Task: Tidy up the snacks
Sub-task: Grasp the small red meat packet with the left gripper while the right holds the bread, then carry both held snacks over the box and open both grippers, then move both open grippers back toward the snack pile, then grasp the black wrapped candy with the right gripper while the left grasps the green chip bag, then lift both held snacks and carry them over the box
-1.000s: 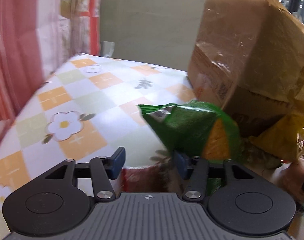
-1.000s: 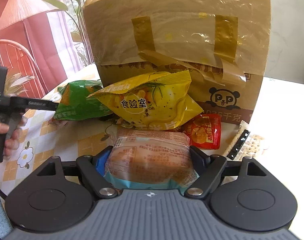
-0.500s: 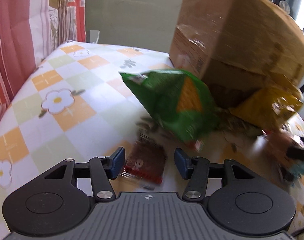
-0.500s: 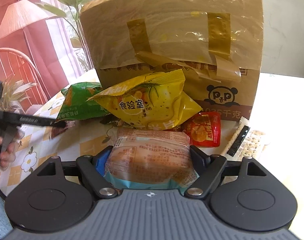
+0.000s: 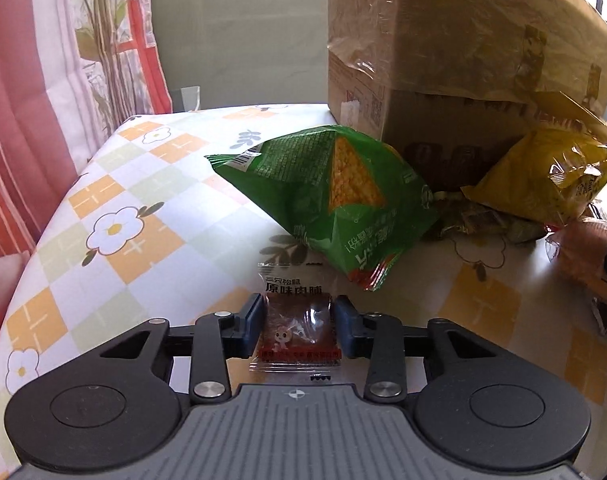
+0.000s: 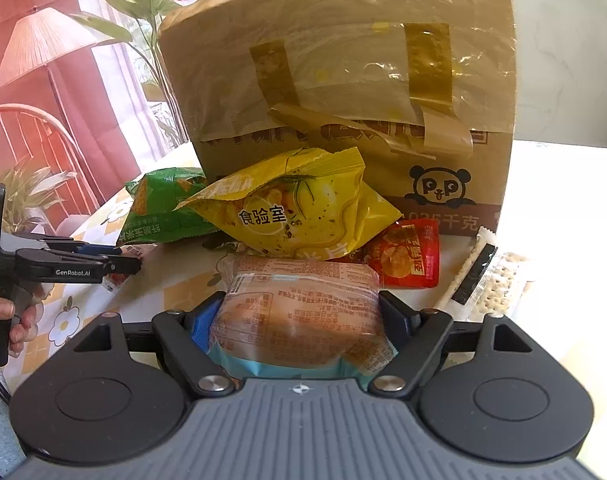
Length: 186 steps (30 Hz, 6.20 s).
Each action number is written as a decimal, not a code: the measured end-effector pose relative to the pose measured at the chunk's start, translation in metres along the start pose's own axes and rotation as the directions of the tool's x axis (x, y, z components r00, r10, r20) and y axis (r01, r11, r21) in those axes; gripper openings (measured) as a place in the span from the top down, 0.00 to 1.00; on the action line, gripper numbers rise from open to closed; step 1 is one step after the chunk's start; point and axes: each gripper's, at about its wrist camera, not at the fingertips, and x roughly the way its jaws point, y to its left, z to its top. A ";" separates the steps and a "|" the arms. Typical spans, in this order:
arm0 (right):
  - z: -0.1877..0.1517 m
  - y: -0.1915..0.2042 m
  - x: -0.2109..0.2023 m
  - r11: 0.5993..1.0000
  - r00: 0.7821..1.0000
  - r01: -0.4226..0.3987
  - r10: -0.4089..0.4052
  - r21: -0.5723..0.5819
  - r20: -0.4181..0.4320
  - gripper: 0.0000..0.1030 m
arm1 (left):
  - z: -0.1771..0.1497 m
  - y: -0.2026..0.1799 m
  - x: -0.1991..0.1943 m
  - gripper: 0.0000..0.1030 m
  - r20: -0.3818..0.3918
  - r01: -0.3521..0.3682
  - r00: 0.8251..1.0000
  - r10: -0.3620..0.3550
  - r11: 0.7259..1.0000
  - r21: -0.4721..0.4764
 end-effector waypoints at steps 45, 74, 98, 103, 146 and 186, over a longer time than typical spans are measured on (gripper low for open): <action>0.170 -0.017 -0.106 0.996 0.896 -0.011 0.049 -0.088 0.442 0.24 | 0.151 -0.099 -0.123 0.62 0.441 0.192 0.871 -0.216 0.976 0.099; 0.200 -0.033 -0.031 0.980 0.938 0.180 -0.144 -0.087 0.315 0.18 | 0.206 -0.104 -0.048 0.35 0.330 0.138 0.933 -0.142 0.990 0.038; 0.046 -0.001 -0.079 0.983 0.989 -0.024 0.049 -0.180 0.138 0.26 | 0.049 -0.072 -0.083 0.28 0.224 0.097 0.972 -0.067 0.988 -0.123; 0.008 0.001 -0.055 0.986 0.998 -0.070 0.068 -0.154 -0.014 0.27 | 0.030 -0.071 -0.073 0.28 0.195 0.107 0.978 -0.075 0.981 -0.160; -0.036 0.000 -0.014 0.982 0.998 -0.025 0.015 -0.189 -0.055 0.50 | 0.069 0.003 0.024 0.19 0.067 0.030 0.998 0.000 0.895 -0.444; -0.036 -0.003 -0.020 0.988 0.999 -0.016 0.009 -0.156 -0.040 0.51 | -0.007 -0.052 -0.065 0.26 0.100 0.142 0.987 -0.124 0.968 -0.207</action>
